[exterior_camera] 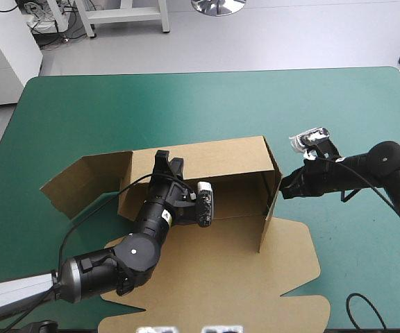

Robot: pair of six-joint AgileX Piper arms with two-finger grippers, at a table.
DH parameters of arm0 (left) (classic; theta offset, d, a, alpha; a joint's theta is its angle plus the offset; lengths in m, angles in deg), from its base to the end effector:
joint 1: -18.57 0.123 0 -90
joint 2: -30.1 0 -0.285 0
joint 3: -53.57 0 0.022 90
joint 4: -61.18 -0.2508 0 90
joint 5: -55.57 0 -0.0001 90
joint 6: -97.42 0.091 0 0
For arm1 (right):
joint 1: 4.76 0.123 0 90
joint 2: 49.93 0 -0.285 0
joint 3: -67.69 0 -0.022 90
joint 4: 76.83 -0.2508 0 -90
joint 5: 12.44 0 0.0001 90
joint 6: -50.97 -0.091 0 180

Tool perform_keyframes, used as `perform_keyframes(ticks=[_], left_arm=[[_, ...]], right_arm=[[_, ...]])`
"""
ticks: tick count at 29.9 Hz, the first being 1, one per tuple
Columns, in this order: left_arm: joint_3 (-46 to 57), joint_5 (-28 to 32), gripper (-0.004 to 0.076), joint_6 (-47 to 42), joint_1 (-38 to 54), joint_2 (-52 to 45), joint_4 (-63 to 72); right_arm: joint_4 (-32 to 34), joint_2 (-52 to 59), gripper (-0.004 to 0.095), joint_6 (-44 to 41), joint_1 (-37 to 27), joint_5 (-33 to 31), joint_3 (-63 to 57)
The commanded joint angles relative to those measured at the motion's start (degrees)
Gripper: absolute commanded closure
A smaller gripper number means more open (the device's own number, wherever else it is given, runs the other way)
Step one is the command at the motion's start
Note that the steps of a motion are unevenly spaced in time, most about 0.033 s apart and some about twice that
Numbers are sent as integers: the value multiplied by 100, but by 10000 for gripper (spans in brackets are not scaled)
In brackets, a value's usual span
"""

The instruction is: Fold the box

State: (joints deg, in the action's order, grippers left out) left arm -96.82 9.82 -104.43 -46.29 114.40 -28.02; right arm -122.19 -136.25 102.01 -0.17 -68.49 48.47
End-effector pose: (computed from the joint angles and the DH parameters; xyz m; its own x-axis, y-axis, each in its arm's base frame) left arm 0.1727 -0.2144 0.2985 0.2577 0.9630 -0.0790 0.3024 -0.0027 0.9532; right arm 0.2587 0.0747 0.2967 -0.6908 -0.3529 -0.6310 -0.6415 0.7017 0.3099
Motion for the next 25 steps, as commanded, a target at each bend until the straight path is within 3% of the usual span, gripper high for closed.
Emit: perform_keyframes(ticks=[1, 5, 8, 13, 15, 25], left_arm=[[-156, -22, 734, -20, -76, -147, -186], [-156, 2, 734, -20, -76, -147, -186], [-156, 16, 734, -20, -76, -147, -186], [-156, 16, 734, -20, -76, -147, -186], [-156, 71, 734, -20, -76, -147, -186], [-156, 127, 734, 24, -76, -147, -207]], right_arm=[[-260, 200, 924, 495, 22, -96, 87], [-210, 190, 853, 847, 22, -545, 87], [-46, 179, 715, 974, 22, -705, 87], [23, 179, 313, 986, 22, -693, 87], [36, 179, 208, 986, 22, -591, 87], [-367, 168, 238, 749, 22, -208, 78]])
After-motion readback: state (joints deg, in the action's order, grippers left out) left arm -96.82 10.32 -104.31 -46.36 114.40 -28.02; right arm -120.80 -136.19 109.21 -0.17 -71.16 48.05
